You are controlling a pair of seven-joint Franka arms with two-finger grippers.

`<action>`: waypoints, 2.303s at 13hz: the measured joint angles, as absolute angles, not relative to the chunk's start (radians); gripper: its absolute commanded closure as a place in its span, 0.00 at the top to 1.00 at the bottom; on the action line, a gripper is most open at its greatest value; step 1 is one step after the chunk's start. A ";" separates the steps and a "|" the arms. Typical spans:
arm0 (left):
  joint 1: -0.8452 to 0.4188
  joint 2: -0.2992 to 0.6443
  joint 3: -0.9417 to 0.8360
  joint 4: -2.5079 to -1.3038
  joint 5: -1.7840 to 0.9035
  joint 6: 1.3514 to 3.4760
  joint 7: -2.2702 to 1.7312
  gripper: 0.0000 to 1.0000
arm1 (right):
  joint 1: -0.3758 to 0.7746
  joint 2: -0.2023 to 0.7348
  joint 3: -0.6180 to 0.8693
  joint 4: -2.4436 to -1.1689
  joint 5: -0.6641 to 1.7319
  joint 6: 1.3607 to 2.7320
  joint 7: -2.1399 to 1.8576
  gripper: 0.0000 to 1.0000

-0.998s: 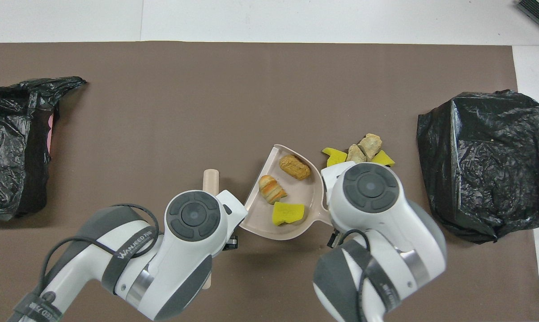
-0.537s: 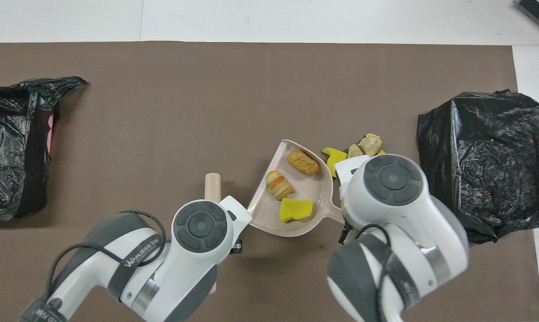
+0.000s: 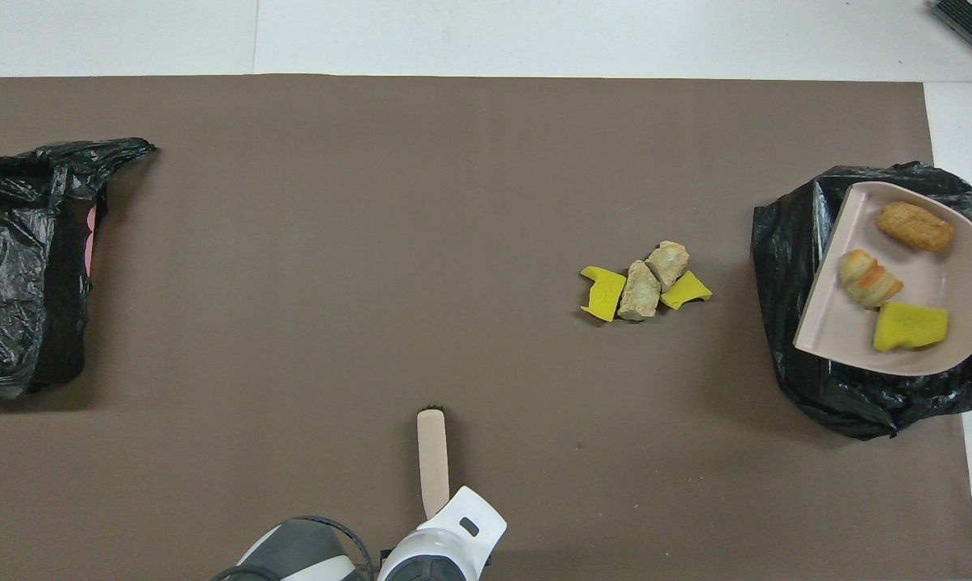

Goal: Sweep and dump trash in bin
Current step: 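Carry the dustpan to the nearby black bag and tip it with the right gripper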

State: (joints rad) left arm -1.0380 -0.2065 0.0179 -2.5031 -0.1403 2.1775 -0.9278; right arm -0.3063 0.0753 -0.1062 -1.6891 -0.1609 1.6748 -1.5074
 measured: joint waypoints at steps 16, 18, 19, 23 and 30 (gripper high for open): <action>-0.790 -0.115 0.055 -2.260 0.033 2.156 -0.652 1.00 | -0.354 0.198 -0.089 -1.704 -0.613 2.236 -2.130 0.00; -0.673 -0.094 0.058 -2.145 0.050 2.111 -0.529 1.00 | -0.325 0.194 -0.084 -1.706 -0.686 2.236 -2.130 0.00; -0.620 -0.089 0.059 -2.085 0.052 2.083 -0.468 1.00 | -0.307 0.193 -0.083 -1.706 -0.716 2.236 -2.130 0.00; -0.467 -0.061 0.061 -1.783 0.055 1.848 -0.277 1.00 | -0.262 0.192 -0.083 -1.707 -0.862 2.225 -2.023 0.00; -0.236 -0.048 0.067 -1.518 0.026 1.572 -0.044 1.00 | -0.159 0.127 -0.082 -1.708 -0.966 1.996 -1.743 0.00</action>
State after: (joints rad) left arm -0.2358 -0.0483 0.0669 -1.5177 0.0259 1.5722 -0.0440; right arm -0.1595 0.1270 -0.0821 -1.7083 -0.9660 1.9959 -1.7431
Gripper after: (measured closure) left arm 0.000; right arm 0.678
